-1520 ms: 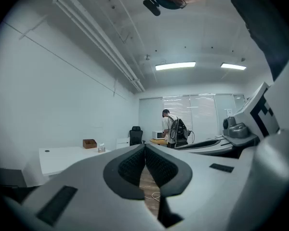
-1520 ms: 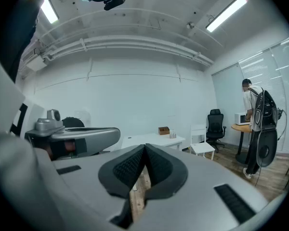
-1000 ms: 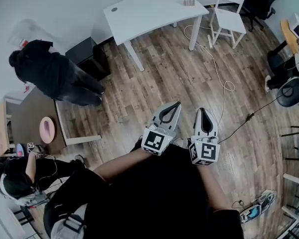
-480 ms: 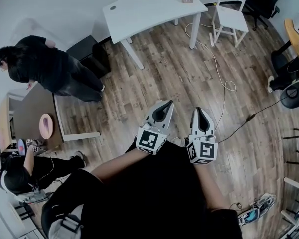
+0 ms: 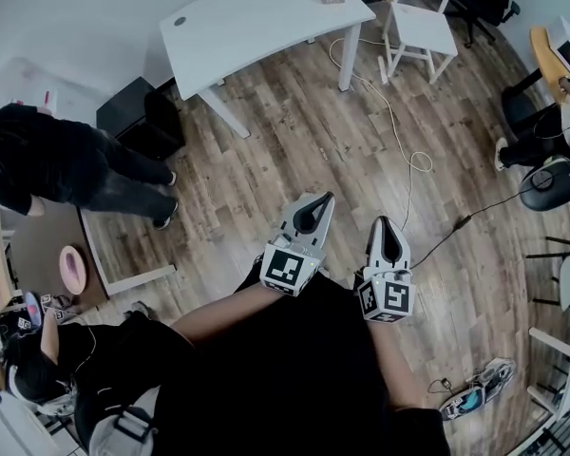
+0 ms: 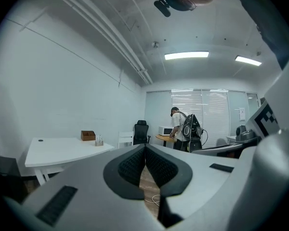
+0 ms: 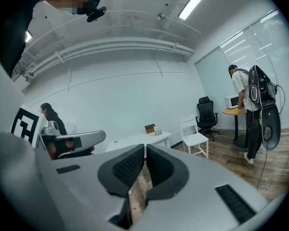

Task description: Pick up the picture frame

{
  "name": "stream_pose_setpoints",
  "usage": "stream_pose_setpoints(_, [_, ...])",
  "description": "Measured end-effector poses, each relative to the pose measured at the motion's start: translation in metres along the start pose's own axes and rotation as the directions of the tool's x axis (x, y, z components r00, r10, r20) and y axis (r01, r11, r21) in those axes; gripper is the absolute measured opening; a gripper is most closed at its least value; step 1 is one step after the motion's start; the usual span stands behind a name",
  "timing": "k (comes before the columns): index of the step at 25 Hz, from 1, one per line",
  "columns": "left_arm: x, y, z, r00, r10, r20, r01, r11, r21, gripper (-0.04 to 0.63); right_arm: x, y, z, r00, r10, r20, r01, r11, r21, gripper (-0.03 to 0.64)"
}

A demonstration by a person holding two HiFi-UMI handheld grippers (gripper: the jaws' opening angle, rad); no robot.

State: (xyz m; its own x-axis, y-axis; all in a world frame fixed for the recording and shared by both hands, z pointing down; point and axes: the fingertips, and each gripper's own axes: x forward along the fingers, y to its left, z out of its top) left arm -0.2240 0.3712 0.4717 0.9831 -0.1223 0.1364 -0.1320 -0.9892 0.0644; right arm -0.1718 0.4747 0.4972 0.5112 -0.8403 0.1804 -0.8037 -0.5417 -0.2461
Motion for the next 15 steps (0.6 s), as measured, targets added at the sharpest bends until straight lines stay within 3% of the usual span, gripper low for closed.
stream_pose_setpoints(8, [0.086, 0.069, 0.008, 1.0, -0.008, -0.002, 0.008, 0.998, -0.067, 0.015, 0.109, -0.006, 0.021, 0.998, 0.025, -0.056, -0.027, 0.999, -0.043, 0.037])
stream_pose_setpoints(15, [0.14, 0.158, 0.011, 0.997, -0.013, -0.075, 0.006, 0.995, -0.096, 0.015, 0.215, 0.018, 0.05, 0.995, 0.047, -0.085, -0.051, 0.997, -0.053, 0.037])
